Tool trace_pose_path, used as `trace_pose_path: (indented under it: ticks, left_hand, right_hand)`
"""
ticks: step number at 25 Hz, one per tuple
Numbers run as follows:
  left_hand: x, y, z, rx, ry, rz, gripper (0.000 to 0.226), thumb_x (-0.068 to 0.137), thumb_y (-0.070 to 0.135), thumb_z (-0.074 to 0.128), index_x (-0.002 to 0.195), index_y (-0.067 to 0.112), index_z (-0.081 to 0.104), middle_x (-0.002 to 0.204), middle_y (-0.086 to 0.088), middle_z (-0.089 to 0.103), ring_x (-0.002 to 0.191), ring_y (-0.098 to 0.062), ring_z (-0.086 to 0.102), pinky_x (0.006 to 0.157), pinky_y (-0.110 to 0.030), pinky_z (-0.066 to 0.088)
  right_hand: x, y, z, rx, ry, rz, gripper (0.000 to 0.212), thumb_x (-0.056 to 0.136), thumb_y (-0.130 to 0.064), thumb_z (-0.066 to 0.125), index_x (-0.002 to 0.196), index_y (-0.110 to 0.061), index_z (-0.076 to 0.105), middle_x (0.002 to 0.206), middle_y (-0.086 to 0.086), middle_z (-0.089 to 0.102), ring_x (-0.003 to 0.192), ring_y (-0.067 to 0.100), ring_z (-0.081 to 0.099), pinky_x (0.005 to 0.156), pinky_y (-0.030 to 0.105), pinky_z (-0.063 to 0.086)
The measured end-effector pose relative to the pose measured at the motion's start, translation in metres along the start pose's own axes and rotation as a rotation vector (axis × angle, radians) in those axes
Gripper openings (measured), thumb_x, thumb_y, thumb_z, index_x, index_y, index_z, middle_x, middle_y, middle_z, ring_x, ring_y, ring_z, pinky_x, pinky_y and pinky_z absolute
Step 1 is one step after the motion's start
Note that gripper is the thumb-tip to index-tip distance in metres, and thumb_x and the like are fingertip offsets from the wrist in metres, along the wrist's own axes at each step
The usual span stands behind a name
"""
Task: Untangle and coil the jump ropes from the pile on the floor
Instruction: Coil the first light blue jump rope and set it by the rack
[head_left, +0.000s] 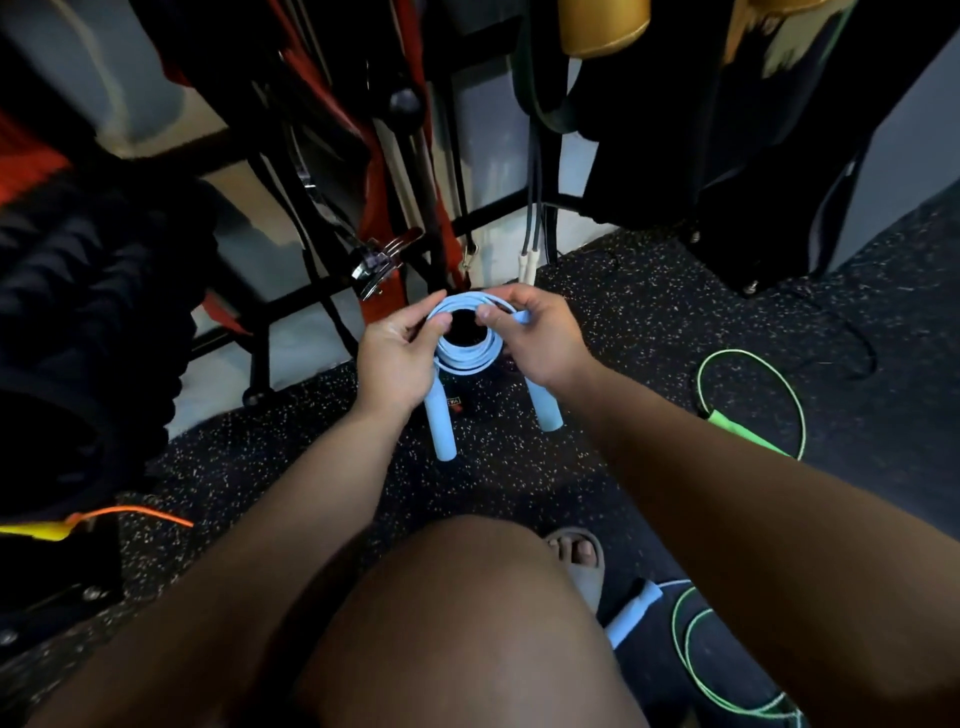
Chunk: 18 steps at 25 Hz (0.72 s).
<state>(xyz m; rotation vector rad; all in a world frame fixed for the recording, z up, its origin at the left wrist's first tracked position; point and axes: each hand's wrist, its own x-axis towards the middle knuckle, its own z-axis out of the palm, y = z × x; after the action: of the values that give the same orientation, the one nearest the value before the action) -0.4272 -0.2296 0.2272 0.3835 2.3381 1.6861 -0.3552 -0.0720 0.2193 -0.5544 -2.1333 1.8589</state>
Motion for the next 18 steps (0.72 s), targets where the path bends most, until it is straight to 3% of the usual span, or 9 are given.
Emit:
trace_pose_path:
  ticks: [7, 12, 18]
  left_hand:
    - [0.029, -0.018, 0.008, -0.005, 0.031, -0.028, 0.028, 0.094, 0.021, 0.069, 0.122, 0.023, 0.073, 0.116, 0.009, 0.074, 0.107, -0.003, 0.069, 0.105, -0.030, 0.050]
    - [0.040, -0.027, 0.014, 0.015, 0.016, -0.016, 0.028, 0.096, 0.018, 0.067, 0.124, 0.019, 0.072, 0.121, 0.006, 0.073, 0.111, -0.003, 0.067, 0.105, -0.027, 0.049]
    - [0.066, -0.048, 0.018, 0.003, 0.032, -0.031, 0.027, 0.098, 0.020, 0.064, 0.124, 0.020, 0.072, 0.117, 0.011, 0.072, 0.111, 0.001, 0.065, 0.106, -0.025, 0.048]
  right_hand:
    - [0.032, 0.014, 0.009, -0.062, 0.037, -0.081, 0.024, 0.095, -0.021, 0.067, 0.115, -0.008, 0.072, 0.101, 0.000, 0.075, 0.092, 0.006, 0.070, 0.087, 0.019, 0.053]
    - [0.044, 0.030, 0.013, -0.087, 0.056, -0.076, 0.024, 0.096, -0.023, 0.065, 0.116, -0.011, 0.072, 0.102, -0.003, 0.075, 0.093, 0.004, 0.069, 0.087, 0.018, 0.053]
    - [0.070, 0.053, 0.026, 0.050, 0.044, -0.009, 0.026, 0.098, -0.024, 0.063, 0.119, -0.013, 0.071, 0.109, -0.001, 0.075, 0.099, 0.010, 0.071, 0.090, 0.031, 0.058]
